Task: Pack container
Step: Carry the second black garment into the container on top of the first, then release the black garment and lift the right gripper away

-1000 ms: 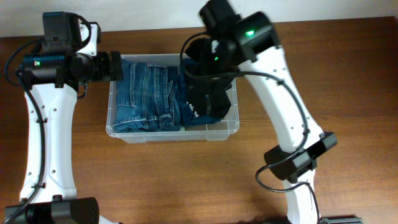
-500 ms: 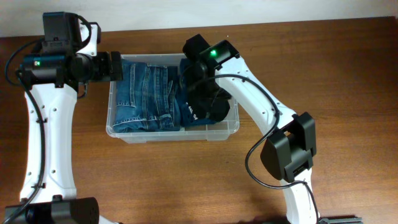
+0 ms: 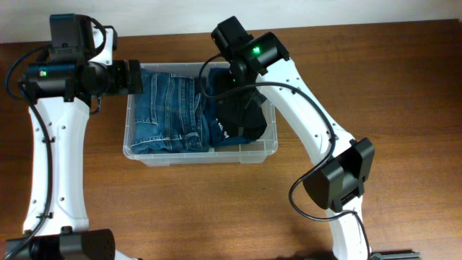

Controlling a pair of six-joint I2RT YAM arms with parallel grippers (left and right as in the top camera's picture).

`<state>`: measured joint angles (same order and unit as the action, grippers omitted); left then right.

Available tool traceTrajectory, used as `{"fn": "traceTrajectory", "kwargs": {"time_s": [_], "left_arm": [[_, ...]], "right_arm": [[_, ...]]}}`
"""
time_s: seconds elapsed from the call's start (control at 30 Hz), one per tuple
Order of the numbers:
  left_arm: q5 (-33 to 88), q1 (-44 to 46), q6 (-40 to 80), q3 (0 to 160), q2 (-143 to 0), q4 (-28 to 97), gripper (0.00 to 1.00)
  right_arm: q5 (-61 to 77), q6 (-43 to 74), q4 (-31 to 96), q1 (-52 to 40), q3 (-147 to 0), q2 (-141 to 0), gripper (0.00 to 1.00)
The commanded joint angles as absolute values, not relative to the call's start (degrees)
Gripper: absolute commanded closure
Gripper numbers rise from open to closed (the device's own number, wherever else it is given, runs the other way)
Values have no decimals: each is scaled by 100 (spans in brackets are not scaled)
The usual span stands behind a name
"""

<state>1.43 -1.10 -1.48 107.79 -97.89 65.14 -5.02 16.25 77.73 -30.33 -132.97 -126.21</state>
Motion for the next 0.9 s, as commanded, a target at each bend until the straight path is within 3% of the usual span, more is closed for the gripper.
{"fn": "traceTrajectory", "kwargs": {"time_s": [0.0,0.03,0.07,0.43,0.67,0.77,0.83,0.87], "left_arm": [[106,-130,-89,10783,-9771,6519,1],[106,-130,-89,10783,-9771,6521,1],[106,-130,-89,10783,-9771,6521,1],[106,-130,-89,10783,-9771,6519,1],[106,-130,-89,10783,-9771,6521,1],[106,-130,-89,10783,-9771,6521,1],[106,-130,-89,10783,-9771,6521,1],[106,-130,-89,10783,-9771,6521,1]], "right_arm": [[-519,1481,7537,-3072,-13161,-12617,75],[-519,1481,7406,-3070,-13054,-12698,83],[-519,1481,7301,-3070,-12936,-12757,85],[-473,1481,6060,-3070,-11157,-12875,86],[-471,1420,6119,-3068,-11531,-12796,86],[-478,1363,6396,-3063,-12112,-12717,79],[-502,1225,6827,-3028,-12868,-12709,62],[-521,1221,6973,-3000,-13117,-12709,60]]}}
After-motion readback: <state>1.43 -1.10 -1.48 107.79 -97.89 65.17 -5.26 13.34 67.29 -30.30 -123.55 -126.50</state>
